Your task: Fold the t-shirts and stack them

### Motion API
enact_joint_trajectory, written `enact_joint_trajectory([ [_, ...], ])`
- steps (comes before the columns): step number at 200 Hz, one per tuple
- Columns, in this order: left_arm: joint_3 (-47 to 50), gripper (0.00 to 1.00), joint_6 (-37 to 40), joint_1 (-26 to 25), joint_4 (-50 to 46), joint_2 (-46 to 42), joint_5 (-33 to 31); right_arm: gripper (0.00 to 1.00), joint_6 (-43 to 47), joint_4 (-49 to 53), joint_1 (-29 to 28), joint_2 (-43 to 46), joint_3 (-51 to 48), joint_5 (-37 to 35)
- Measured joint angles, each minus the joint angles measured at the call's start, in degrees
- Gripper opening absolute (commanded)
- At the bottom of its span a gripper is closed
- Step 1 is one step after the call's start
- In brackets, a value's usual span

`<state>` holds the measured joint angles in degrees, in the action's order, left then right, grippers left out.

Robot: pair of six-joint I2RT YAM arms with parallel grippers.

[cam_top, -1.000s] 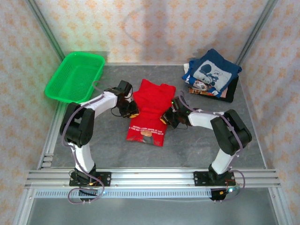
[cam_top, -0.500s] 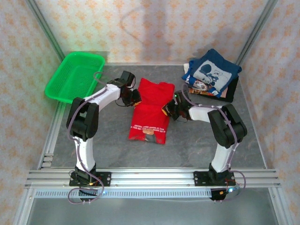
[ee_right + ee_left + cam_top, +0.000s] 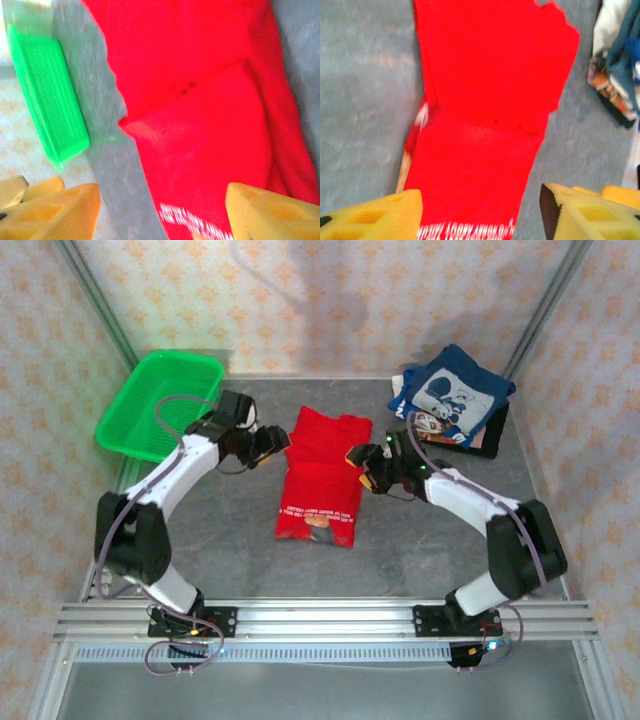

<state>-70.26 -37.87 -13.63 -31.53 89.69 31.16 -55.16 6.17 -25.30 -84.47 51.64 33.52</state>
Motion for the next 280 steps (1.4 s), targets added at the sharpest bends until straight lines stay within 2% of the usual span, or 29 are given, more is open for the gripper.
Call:
enact_joint_trajectory([
  [19,8.46,0.66,1.29,0.0,-1.03,-4.48,2.69,0.72,1.55,4.57,-4.11,4.09,-2.99,1.22],
  [50,19.17,0.66,1.95,-0.15,-3.08,-6.8,6.05,0.73,1.73,9.57,-10.69,7.96,-9.22,1.92],
  [80,24.22,0.66,1.92,-1.4,-3.91,-8.7,8.61,0.72,-0.63,9.25,-14.01,10.71,-15.63,1.66],
  [113,28.87,0.65,0.15,-2.82,-0.63,-9.22,10.78,0.71,-3.69,5.66,-15.61,10.19,-20.09,0.83],
  [157,30.21,0.64,-2.49,-3.28,4.55,-7.63,11.98,0.69,-5.64,0.26,-16.2,6.19,-20.26,0.09],
  [238,30.21,0.59,-4.17,-3.28,9.62,-2.32,11.96,0.63,-8.15,1.95,-16.17,3.19,-17.9,-0.13],
  [280,29.4,0.53,-5.07,-3.26,9.2,-1.11,12.11,0.6,-8.55,3.21,-16.17,0.17,-14.8,-0.11],
])
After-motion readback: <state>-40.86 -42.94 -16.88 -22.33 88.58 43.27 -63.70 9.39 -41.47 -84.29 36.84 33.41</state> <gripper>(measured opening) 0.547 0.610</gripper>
